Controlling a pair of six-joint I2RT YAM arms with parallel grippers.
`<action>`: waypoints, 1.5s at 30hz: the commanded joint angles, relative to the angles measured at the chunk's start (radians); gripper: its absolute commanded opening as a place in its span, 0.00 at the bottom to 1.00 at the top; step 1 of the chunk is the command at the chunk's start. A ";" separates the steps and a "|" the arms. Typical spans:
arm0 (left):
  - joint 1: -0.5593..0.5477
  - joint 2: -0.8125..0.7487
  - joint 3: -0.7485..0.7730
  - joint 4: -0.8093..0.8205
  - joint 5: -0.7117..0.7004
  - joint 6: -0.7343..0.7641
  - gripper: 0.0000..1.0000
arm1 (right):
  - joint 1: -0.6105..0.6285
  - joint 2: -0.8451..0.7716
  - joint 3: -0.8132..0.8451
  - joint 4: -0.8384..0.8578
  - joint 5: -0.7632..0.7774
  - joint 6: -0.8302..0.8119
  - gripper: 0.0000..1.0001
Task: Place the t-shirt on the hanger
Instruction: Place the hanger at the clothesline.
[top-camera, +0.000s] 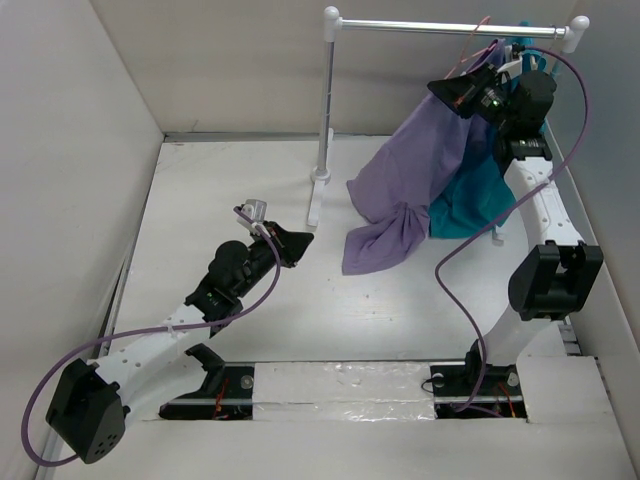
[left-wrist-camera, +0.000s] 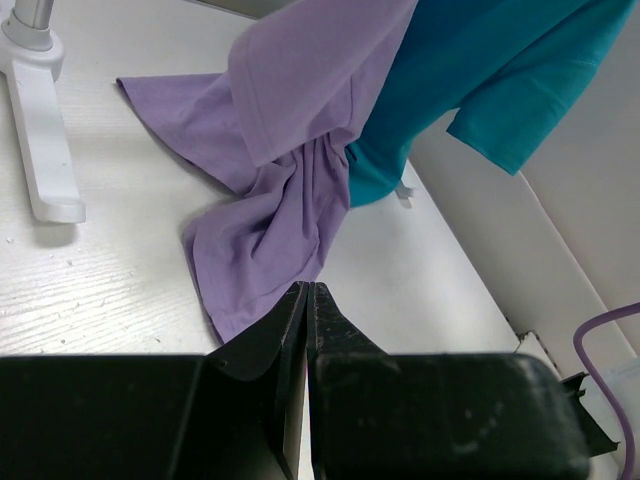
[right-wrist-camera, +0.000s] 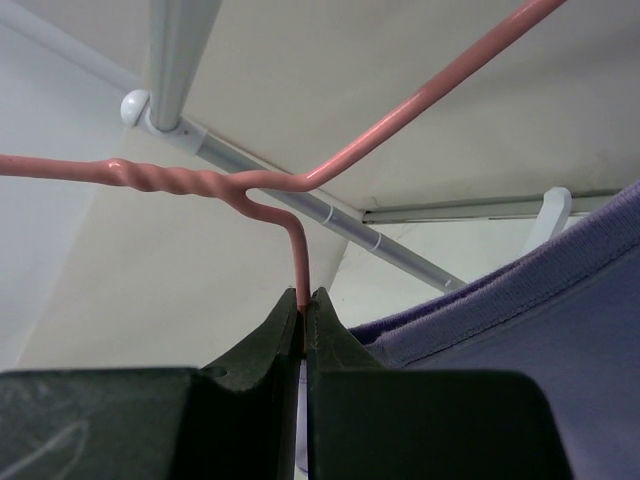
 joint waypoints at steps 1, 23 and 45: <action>-0.002 -0.015 -0.017 0.060 0.014 -0.001 0.00 | -0.012 -0.005 0.067 0.150 0.023 0.032 0.00; -0.002 -0.028 -0.028 0.071 0.008 -0.004 0.00 | -0.059 0.098 0.090 0.169 0.070 0.062 0.00; -0.002 -0.025 -0.026 0.069 0.005 -0.003 0.00 | -0.116 -0.003 -0.082 0.222 0.047 0.051 0.48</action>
